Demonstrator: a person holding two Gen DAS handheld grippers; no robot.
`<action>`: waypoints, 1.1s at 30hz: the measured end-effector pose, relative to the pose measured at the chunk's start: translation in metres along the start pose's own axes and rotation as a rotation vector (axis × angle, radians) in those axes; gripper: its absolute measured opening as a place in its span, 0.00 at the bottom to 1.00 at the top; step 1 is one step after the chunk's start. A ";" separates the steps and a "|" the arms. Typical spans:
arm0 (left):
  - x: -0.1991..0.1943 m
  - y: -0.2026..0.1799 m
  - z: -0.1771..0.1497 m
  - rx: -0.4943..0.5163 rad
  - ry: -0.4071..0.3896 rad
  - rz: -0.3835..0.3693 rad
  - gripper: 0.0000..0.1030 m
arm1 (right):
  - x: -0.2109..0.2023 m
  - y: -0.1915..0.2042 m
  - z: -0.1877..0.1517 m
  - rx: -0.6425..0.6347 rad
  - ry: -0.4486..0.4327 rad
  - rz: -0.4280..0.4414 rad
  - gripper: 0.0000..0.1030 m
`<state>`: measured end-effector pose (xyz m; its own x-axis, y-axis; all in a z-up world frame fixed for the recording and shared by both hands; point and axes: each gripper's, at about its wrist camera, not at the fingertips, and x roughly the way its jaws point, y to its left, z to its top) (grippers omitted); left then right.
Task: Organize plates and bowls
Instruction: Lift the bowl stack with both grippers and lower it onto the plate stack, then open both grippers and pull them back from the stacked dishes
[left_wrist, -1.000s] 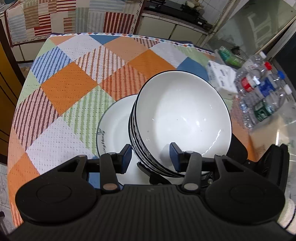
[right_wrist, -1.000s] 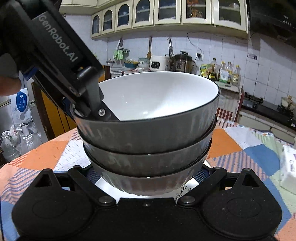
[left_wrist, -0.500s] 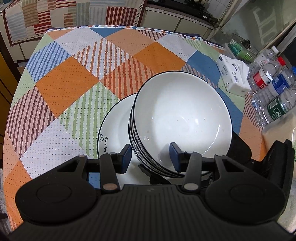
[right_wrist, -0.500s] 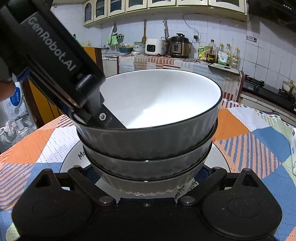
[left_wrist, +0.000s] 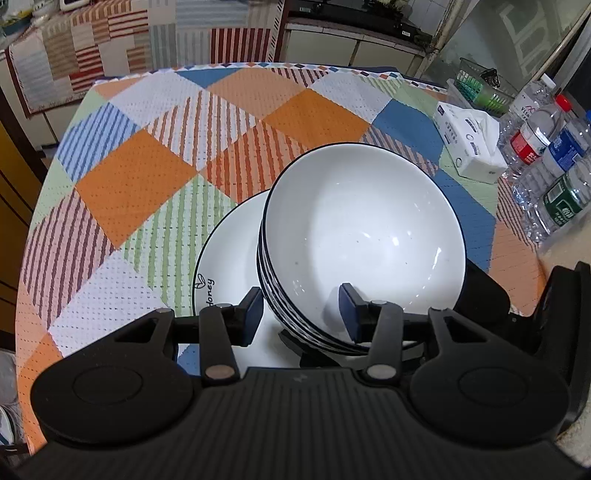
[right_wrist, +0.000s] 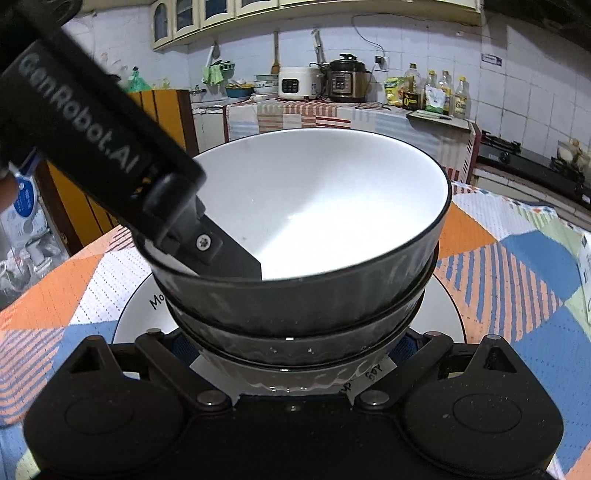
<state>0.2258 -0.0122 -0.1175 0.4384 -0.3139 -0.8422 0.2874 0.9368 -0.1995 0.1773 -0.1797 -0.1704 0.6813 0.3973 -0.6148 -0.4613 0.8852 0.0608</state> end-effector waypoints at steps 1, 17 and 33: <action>0.000 0.000 0.000 -0.004 -0.003 0.001 0.42 | 0.000 0.000 0.000 0.006 -0.002 -0.002 0.96; -0.008 0.000 -0.019 -0.080 -0.125 0.054 0.55 | -0.020 0.002 0.007 0.091 0.111 -0.076 0.95; -0.110 -0.027 -0.039 0.016 -0.233 0.090 0.63 | -0.094 0.011 0.024 0.139 0.158 -0.209 0.96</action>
<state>0.1370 0.0034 -0.0387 0.6467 -0.2586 -0.7176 0.2513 0.9605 -0.1196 0.1223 -0.2019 -0.0927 0.6512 0.1700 -0.7396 -0.2309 0.9728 0.0202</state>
